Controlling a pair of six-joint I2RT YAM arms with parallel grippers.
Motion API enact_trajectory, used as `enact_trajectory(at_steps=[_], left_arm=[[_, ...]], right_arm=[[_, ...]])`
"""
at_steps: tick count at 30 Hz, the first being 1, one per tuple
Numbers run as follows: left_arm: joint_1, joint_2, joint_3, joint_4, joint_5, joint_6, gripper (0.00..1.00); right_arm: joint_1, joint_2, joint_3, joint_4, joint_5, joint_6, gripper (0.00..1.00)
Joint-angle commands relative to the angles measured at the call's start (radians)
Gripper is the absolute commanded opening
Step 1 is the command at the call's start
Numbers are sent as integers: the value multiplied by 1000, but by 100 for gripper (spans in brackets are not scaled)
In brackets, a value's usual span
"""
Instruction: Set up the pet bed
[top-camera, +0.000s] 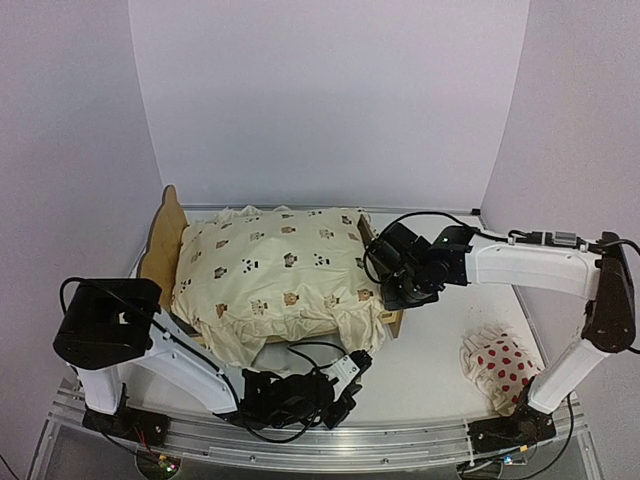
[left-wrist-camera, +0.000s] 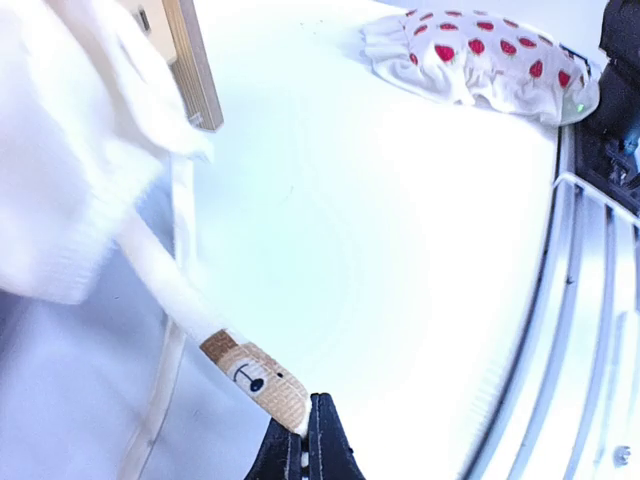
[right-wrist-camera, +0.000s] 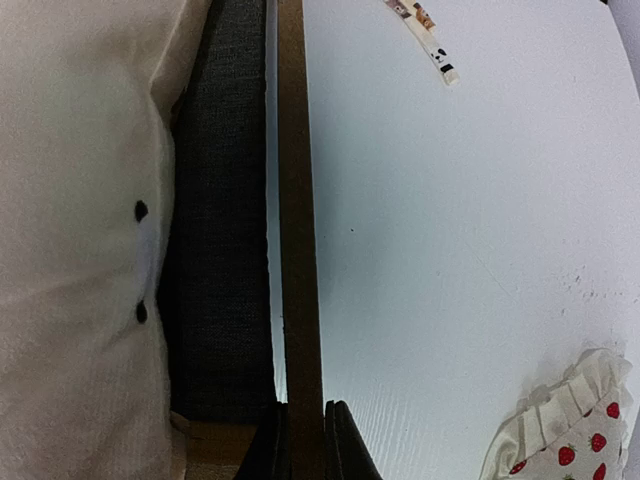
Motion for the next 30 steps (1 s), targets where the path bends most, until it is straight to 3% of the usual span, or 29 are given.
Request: enact_trajectory(at_steps=[1, 14, 21, 24, 30], left_arm=[[-26, -103, -11, -157, 53, -69, 0], [-45, -260, -11, -487, 100, -151, 0], [-43, -233, -24, -483, 60, -170, 0], [-43, -188, 14, -483, 29, -172, 0], [0, -130, 87, -521, 42, -183, 0]], right_arm=[[-63, 46, 84, 72, 26, 36, 0], [-165, 213, 113, 144, -64, 69, 0], [-176, 220, 69, 197, -114, 78, 0], [-177, 197, 50, 202, -138, 46, 11], [-182, 65, -37, 200, -163, -63, 47]])
